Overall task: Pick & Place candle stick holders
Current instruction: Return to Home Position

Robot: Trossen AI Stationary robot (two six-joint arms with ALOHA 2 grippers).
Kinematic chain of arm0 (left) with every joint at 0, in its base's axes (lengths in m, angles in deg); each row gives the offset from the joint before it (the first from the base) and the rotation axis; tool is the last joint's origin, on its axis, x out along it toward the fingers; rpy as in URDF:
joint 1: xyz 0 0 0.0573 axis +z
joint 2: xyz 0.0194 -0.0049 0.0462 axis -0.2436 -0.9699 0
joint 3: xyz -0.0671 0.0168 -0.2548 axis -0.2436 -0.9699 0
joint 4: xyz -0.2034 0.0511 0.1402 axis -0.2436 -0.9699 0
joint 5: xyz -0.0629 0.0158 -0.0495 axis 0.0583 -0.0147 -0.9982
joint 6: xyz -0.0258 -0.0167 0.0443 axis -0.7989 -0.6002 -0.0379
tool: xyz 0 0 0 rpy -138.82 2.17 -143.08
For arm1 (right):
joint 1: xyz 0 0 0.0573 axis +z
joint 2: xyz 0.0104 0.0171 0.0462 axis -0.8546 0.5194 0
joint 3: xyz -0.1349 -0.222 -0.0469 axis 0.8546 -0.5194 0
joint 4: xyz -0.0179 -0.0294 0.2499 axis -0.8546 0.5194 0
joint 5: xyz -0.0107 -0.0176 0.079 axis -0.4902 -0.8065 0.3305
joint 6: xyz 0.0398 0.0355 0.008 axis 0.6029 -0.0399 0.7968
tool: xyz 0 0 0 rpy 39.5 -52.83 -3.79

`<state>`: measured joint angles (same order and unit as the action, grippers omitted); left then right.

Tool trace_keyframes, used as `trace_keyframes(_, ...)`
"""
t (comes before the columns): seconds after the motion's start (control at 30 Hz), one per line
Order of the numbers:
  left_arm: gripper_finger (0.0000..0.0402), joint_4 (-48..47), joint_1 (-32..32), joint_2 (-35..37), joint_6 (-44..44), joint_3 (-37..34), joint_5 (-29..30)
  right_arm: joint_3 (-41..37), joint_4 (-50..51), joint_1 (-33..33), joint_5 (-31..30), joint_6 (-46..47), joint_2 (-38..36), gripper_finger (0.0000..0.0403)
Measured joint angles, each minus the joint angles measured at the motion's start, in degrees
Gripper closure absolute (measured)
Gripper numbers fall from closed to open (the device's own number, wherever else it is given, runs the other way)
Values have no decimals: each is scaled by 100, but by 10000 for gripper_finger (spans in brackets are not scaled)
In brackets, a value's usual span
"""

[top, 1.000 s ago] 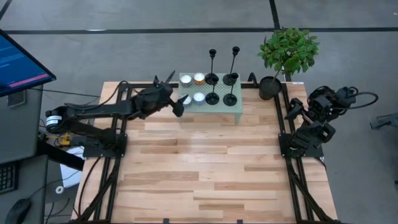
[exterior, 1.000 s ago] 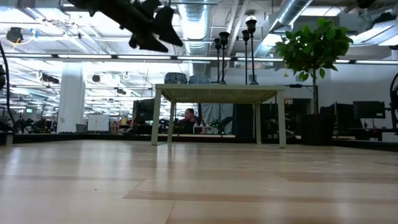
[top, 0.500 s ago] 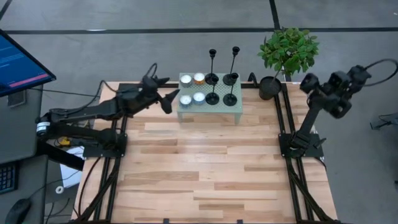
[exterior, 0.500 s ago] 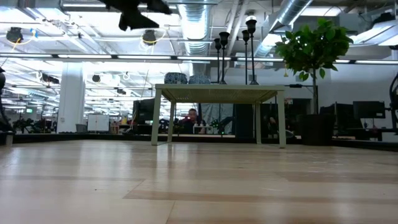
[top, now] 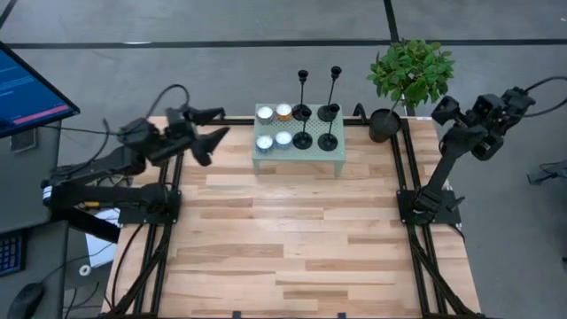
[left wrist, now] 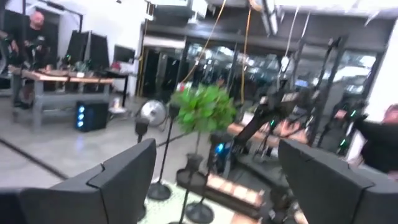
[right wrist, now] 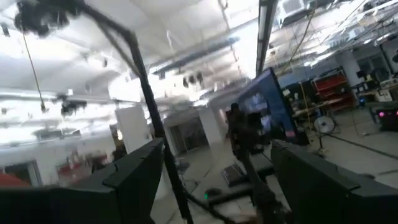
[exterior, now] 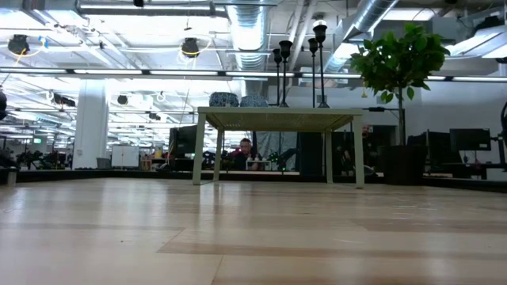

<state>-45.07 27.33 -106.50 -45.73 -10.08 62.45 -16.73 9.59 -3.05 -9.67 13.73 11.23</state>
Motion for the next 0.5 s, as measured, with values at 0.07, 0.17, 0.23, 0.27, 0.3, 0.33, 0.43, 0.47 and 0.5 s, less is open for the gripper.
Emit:
trace_keyframes(0.07, 67, -76, 0, 240, -79, 0, -128, 12, 421, 0, 2, -87, 0, 117)
trace_keyframes(0.17, 73, -349, 0, 583, -79, 0, -347, 118, 909, -50, 1, -411, -40, 117)
trace_keyframes(0.23, 75, -579, 0, 765, -178, 0, -524, 226, 887, -58, -68, -436, -65, 117)
trace_keyframes(0.27, 77, -686, 1, 845, -306, 0, -653, 301, 979, -48, -30, -446, -61, 117)
trace_keyframes(0.3, 77, -770, 2, 900, -443, 0, -800, 363, 1085, -60, 68, -441, -63, 117)
trace_keyframes(0.33, 78, -824, 2, 943, -554, 0, -949, 450, 1163, -74, 210, -422, -63, 117)
trace_keyframes(0.43, 78, -1093, 0, 1024, -783, 0, -1396, 675, 1358, -98, 585, -403, -63, 117)
trace_keyframes(0.47, 78, -1191, 0, 1035, -824, -2, -1532, 718, 1470, -95, 627, -409, -63, 117)
trace_keyframes(0.5, 78, -1229, 0, 1029, -843, -20, -1650, 755, 1559, -94, 643, -422, -63, 117)
